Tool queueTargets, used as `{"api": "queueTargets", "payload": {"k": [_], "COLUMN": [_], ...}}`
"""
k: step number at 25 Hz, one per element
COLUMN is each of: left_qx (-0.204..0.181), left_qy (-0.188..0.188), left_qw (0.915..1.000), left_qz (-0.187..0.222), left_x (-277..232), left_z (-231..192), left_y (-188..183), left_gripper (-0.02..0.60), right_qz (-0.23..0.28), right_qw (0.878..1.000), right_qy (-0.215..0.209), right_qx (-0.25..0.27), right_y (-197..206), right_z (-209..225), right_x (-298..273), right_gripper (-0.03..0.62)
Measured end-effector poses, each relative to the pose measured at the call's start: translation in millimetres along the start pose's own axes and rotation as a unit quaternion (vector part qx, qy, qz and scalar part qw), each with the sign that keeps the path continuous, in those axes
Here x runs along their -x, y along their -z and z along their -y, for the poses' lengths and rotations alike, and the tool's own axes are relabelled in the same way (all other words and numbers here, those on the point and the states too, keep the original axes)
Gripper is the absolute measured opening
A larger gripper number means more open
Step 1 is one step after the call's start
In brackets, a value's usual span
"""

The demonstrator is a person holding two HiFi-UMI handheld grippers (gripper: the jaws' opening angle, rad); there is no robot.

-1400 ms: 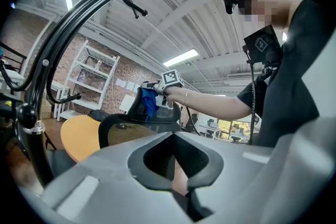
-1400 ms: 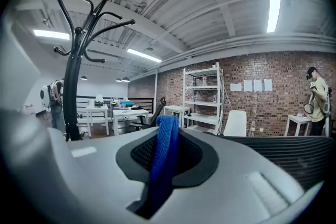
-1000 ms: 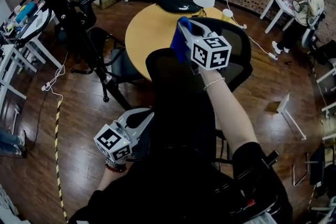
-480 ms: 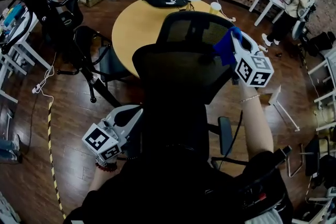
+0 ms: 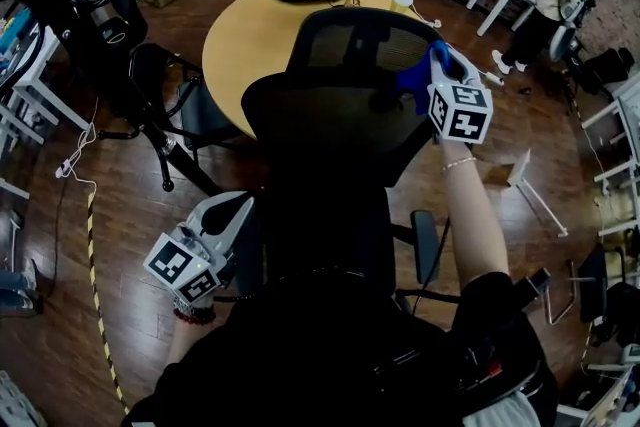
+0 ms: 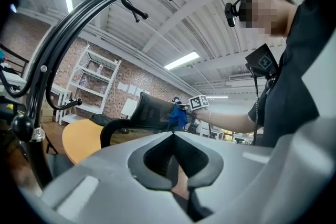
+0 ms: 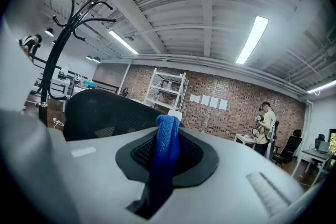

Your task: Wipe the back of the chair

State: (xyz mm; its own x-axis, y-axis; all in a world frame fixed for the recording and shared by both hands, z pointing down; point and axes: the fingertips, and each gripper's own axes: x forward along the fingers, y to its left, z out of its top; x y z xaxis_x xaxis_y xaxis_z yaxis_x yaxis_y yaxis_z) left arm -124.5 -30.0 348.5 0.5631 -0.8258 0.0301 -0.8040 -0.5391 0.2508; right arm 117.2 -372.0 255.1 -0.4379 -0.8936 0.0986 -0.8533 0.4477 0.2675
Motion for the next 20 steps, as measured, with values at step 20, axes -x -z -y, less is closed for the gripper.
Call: {"api": "queueTargets", "payload": {"k": [20], "left_qx": [0.019], "left_qy": [0.012], "left_qw": [0.9997], "left_qz": [0.008], "left_x": [-1.6], "left_z": [-3.2], "left_y": [13.0], "left_gripper": [0.006], "right_qz": [-0.003], "right_qw": [0.996], "right_qy": [-0.077], "right_qx": [-0.036], "right_y": [-18.5], "right_z": [-120.3], "right_x": [-54.5], "right_gripper": [0.04]}}
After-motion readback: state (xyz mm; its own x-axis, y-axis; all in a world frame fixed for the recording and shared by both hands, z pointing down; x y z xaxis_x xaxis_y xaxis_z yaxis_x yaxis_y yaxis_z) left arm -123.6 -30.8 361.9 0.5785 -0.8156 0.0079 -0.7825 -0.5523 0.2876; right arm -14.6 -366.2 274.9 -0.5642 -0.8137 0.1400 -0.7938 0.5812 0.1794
